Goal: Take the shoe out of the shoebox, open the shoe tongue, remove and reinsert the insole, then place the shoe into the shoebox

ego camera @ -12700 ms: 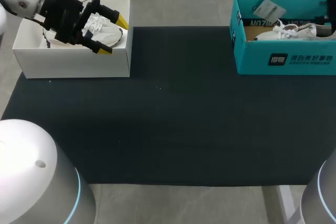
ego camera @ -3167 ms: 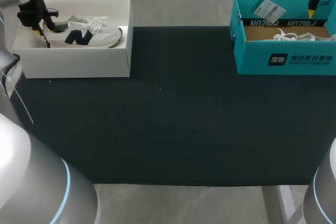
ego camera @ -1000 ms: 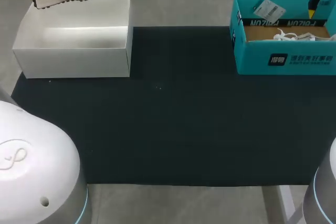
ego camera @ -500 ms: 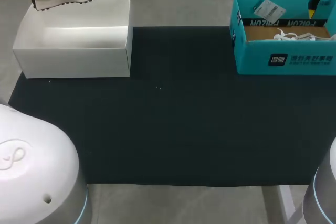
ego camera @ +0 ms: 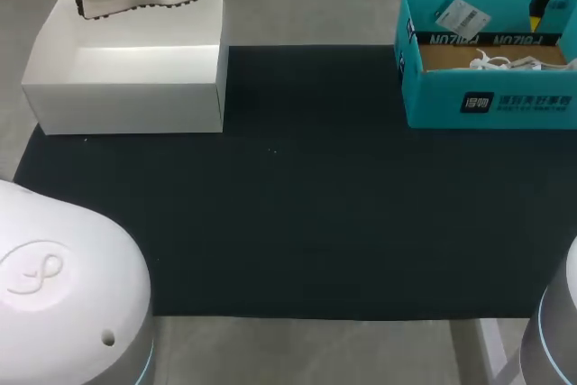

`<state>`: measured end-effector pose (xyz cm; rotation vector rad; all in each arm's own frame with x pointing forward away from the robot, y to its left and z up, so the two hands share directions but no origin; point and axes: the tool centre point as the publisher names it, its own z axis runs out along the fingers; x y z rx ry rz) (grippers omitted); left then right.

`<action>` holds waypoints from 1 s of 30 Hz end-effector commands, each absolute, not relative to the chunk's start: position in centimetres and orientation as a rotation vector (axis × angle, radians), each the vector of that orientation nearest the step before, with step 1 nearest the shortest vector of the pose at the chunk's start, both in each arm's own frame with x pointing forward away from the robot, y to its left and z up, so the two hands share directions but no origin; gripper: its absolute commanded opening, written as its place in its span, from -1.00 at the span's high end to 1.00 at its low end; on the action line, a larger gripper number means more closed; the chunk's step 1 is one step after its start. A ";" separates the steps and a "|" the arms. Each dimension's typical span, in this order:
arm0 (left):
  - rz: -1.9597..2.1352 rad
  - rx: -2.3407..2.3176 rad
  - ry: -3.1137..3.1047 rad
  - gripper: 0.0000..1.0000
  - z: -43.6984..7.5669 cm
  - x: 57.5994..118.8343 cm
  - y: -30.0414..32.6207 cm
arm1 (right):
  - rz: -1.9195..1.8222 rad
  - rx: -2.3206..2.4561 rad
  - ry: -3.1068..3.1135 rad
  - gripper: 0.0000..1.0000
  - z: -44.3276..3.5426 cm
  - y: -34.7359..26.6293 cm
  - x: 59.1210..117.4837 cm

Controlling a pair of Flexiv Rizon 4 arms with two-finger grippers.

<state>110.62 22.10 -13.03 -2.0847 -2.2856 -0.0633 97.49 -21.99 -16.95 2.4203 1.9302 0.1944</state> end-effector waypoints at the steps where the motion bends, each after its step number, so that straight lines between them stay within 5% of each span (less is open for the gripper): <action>1: -0.373 -2.181 -2.400 1.00 -11.8 107.8 21.3 | 0.198 2.420 1.931 -1.00 -17.0 -22.0 97.4; 30: -0.311 -2.386 -2.237 1.00 -12.6 101.8 10.2 | 0.198 2.420 1.931 -1.00 -17.0 -22.0 97.4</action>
